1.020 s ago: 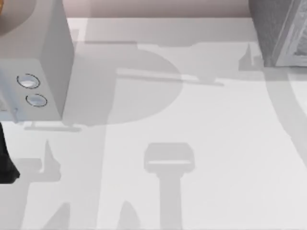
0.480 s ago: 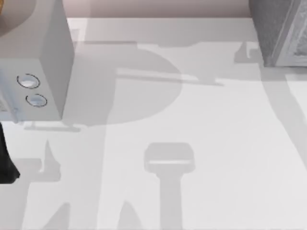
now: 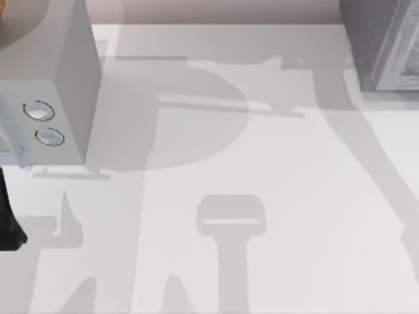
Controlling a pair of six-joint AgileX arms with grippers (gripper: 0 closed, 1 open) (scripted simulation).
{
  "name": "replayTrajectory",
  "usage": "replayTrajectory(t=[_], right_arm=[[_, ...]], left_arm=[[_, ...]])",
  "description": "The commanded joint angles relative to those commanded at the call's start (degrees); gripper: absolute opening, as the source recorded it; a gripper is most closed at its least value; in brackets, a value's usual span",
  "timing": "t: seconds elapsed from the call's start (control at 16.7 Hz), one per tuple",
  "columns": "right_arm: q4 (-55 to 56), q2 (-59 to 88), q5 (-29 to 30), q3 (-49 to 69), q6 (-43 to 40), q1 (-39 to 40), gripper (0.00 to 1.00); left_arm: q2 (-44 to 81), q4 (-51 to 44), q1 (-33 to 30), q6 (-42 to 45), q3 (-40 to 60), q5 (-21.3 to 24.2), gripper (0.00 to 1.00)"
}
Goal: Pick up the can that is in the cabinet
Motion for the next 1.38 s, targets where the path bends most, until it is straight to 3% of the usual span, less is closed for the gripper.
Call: replayTrajectory(t=[0.42,0.9,1.2,1.38], right_arm=[[0.7,1.5,0.5,0.7,0.0,0.5,1.0],[-0.5,12.6,-2.3,13.2,0.0,-2.5,1.0],[-0.6,13.8,-2.6,14.6,0.0,-2.8,1.0],[-0.6,13.8,-2.6,14.6,0.0,-2.8,0.77]], left_arm=[[0.0,0.0,0.0,0.0,0.0,0.0,1.0],[0.0,0.0,0.0,0.0,0.0,0.0,1.0],[0.0,0.0,0.0,0.0,0.0,0.0,1.0],[0.0,0.0,0.0,0.0,0.0,0.0,1.0]])
